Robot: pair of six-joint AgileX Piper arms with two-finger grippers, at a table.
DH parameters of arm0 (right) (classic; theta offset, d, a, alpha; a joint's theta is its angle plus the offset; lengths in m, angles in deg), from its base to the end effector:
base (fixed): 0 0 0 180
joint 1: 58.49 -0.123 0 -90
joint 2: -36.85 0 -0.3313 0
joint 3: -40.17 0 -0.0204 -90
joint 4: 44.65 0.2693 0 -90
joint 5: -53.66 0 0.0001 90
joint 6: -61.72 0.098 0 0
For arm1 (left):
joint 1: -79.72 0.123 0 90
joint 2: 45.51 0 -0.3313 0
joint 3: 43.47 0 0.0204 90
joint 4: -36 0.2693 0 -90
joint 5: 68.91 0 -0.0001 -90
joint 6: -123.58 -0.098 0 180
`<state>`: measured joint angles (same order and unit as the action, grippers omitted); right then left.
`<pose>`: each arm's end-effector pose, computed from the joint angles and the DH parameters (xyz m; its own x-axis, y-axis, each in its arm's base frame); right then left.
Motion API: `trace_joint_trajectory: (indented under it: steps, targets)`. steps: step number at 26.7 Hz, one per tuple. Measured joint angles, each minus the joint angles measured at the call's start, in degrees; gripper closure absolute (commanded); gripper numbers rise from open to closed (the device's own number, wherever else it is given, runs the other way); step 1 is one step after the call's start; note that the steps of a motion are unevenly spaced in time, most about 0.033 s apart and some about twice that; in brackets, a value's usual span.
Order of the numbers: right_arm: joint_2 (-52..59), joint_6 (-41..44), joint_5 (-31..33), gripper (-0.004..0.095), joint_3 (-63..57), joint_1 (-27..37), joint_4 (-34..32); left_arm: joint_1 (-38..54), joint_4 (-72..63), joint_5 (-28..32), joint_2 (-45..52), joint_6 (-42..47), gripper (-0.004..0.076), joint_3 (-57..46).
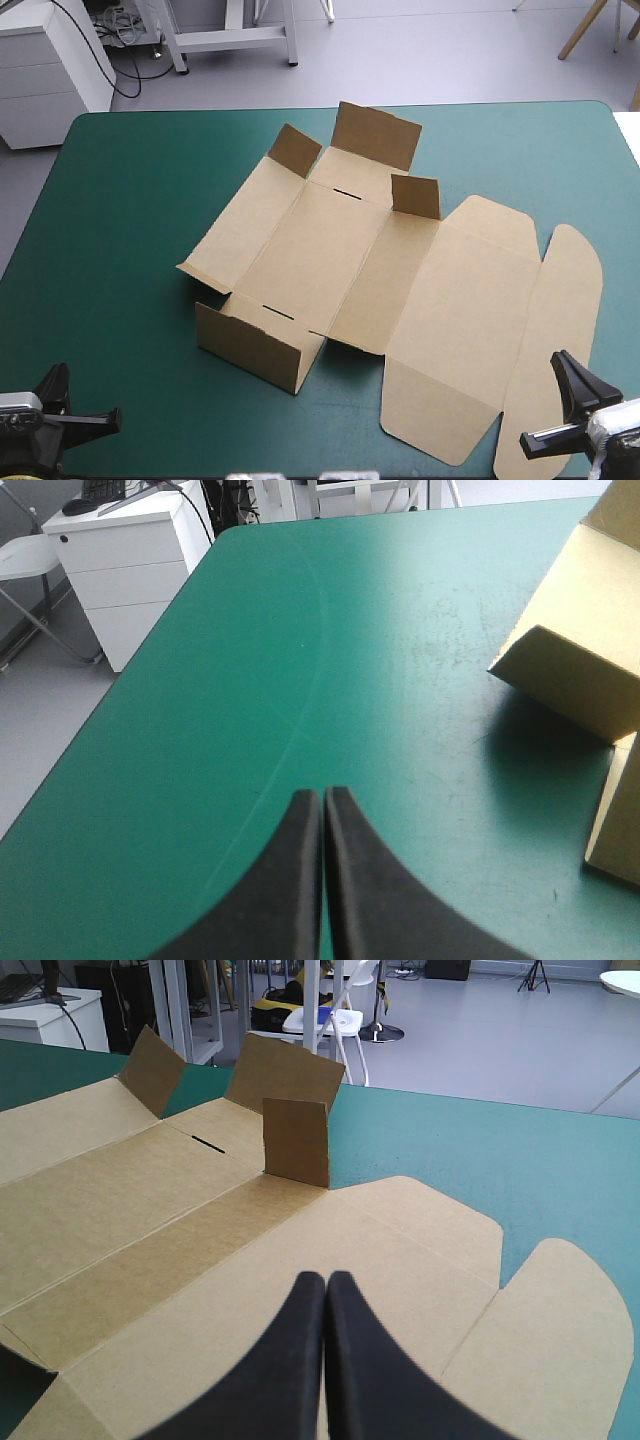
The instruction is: Fold the box
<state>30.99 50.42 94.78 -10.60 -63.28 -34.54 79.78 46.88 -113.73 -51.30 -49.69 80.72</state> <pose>-0.0202 0.0097 0.3095 -0.1139 -0.0730 -0.9908 -0.2047 0.9776 -0.0485 -0.0091 0.0130 0.2757 -0.2762 0.0176 -0.9609 -0.1240 0.9908 0.0538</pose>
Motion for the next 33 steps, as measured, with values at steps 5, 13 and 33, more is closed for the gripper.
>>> trace_joint_trajectory:
  steps: [5, 13, 33]
  targets:
    - [0.0, 0.0, 0.0, 0.0928, 0.0, 0.0, 0.0, 0.0, 0.0, 0.0, 0.0, 0.0, 0.0734, 0.0]
    - [0.0, 0.0, 0.0, 0.0927, 0.0, 0.0, 0.0, 0.0, 0.0, 0.0, 0.0, 0.0, 0.0734, 0.0]
    - [0.0, 0.0, 0.0, 0.0509, 0.0, 0.0, 0.04, 0.0, 0.0, 0.0, 0.0, 0.0, 0.0734, 0.0]
